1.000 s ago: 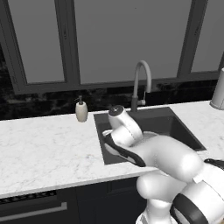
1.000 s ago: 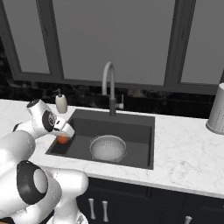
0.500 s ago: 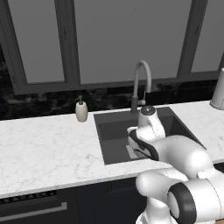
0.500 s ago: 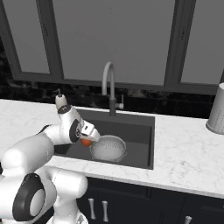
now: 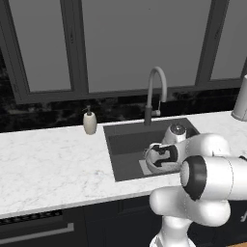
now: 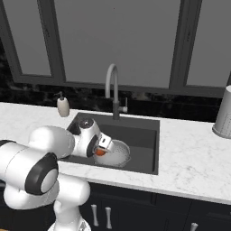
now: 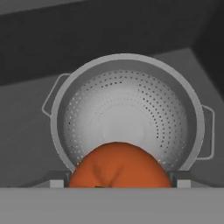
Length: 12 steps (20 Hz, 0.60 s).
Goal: Put the colander in the sink, put the orange in the colander, and turn on the sink faucet and pour water over the colander.
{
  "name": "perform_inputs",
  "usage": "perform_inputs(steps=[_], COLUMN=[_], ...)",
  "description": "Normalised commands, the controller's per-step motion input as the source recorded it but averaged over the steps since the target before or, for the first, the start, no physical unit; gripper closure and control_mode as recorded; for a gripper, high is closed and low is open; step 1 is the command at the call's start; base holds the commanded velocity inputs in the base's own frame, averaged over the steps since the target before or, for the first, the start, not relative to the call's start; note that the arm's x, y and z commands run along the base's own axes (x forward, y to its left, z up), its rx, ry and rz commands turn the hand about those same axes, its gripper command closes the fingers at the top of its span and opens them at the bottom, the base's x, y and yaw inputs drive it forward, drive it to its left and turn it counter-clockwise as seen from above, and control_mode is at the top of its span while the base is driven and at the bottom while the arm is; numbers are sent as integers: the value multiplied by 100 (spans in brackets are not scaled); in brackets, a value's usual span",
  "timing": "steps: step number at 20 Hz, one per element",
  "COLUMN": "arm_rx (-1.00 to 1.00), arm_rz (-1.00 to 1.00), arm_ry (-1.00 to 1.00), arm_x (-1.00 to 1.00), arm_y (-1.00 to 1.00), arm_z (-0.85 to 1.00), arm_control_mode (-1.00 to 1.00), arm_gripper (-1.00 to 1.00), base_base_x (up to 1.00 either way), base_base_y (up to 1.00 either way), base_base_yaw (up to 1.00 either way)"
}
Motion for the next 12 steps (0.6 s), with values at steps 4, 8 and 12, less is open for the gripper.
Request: perform_inputs(steps=[4,8,12], arm_rx=[6,3,0], arm_rz=[4,3,0], arm_ry=[0,0,0], arm_x=[24,10,1], arm_y=[0,0,-2], arm_z=[-44,-41,-32], arm_control_mode=[-100,-100,-100], arm_gripper=[100,100,100], base_base_x=[0,0,0], base_base_y=[0,0,0], base_base_yaw=[0,0,0])
